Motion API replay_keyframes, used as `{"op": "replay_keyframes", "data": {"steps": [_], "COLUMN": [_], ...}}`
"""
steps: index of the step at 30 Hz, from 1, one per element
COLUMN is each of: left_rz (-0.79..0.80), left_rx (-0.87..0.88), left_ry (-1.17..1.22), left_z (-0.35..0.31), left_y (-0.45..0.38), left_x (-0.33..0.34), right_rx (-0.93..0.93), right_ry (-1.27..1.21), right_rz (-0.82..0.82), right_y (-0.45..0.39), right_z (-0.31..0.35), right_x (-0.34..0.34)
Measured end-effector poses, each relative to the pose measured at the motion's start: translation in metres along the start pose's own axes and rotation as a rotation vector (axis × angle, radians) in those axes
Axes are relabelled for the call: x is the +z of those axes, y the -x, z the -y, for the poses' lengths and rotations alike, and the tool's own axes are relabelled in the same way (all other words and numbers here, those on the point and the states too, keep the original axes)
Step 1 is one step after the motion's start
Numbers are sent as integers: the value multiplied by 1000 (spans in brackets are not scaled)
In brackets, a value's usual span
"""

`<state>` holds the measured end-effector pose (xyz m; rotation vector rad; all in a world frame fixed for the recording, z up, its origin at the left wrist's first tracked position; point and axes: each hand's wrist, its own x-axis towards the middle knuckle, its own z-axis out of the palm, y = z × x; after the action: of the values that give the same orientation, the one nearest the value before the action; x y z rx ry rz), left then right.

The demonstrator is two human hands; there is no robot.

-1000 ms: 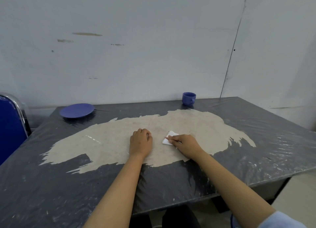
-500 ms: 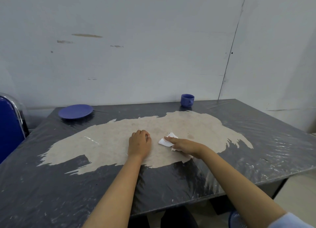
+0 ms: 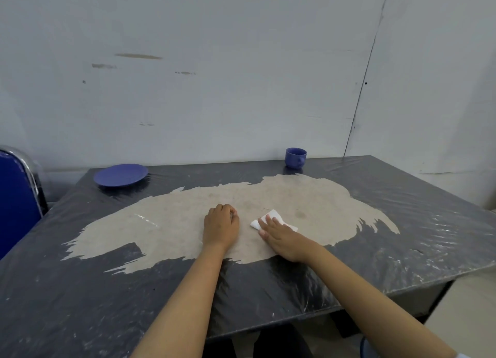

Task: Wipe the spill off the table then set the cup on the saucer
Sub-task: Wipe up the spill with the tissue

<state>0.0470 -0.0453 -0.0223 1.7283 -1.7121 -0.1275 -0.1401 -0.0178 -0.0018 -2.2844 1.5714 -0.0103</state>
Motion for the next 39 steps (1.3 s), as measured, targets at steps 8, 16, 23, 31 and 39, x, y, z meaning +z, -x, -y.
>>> {"op": "replay_keyframes", "data": {"steps": [8,16,23,31,39], "left_rz": [1,-22,-23,-22,-18], "left_rx": [-3,7,-1,-1,8], "left_ry": [-4,0,8,4,-1], "left_z": [-1,1,1,2,2], "left_y": [0,-1,-1,-1,-2], "left_x": [-1,1,3,3,3], "right_rx": [18,98,56,-23,60], "right_ry": [77,-279,-329,-213,-242], "right_rz": [-55,-81,-88,-43,-95], "right_y": [-22,-46,-40,-24,-44], "right_z": [-1,-3,5,-15,-14], "right_x": [-10,-21,-10,-2,-17]}}
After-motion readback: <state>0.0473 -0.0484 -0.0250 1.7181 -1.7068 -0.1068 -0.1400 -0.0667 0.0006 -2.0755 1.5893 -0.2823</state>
